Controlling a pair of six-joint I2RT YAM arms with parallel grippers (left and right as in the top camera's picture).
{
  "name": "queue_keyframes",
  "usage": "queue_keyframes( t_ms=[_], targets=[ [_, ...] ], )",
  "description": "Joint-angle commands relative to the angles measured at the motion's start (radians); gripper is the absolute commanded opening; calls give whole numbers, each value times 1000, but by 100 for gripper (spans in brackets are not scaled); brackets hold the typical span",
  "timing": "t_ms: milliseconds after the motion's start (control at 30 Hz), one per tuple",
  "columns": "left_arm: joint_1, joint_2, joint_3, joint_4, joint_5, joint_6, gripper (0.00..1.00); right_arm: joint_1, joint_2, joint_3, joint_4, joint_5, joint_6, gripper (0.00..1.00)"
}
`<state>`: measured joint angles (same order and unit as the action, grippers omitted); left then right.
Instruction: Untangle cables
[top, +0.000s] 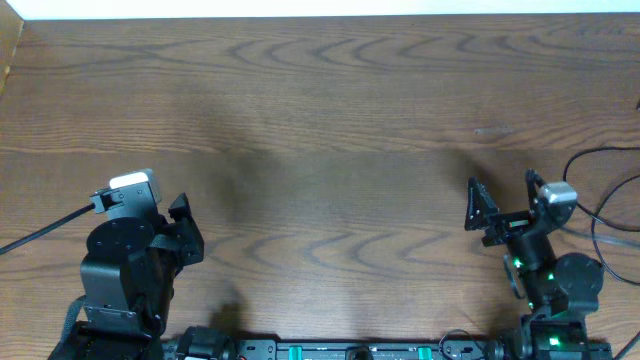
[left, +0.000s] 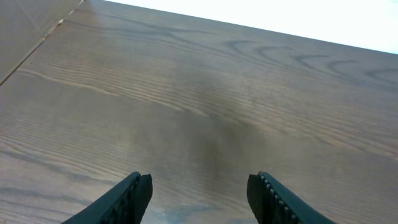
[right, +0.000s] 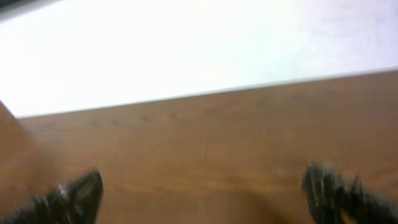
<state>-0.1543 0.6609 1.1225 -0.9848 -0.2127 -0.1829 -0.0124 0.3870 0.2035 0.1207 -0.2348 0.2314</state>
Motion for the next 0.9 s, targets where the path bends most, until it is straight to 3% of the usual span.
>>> queue_keyframes(
  t_ms=[0, 233, 333, 867],
  targets=[
    [3, -4, 6, -1, -9, 13, 55, 6, -3, -112, 131, -3, 20, 99],
    [3, -4, 6, -2, -9, 13, 56, 5, -3, -153, 133, 70, 60, 99],
    [3, -4, 6, -2, -10, 14, 56, 5, -3, -153, 41, 166, 113, 99],
    [3, -4, 6, -2, -10, 17, 56, 5, -3, -153, -248, 169, 113, 99]
  ],
)
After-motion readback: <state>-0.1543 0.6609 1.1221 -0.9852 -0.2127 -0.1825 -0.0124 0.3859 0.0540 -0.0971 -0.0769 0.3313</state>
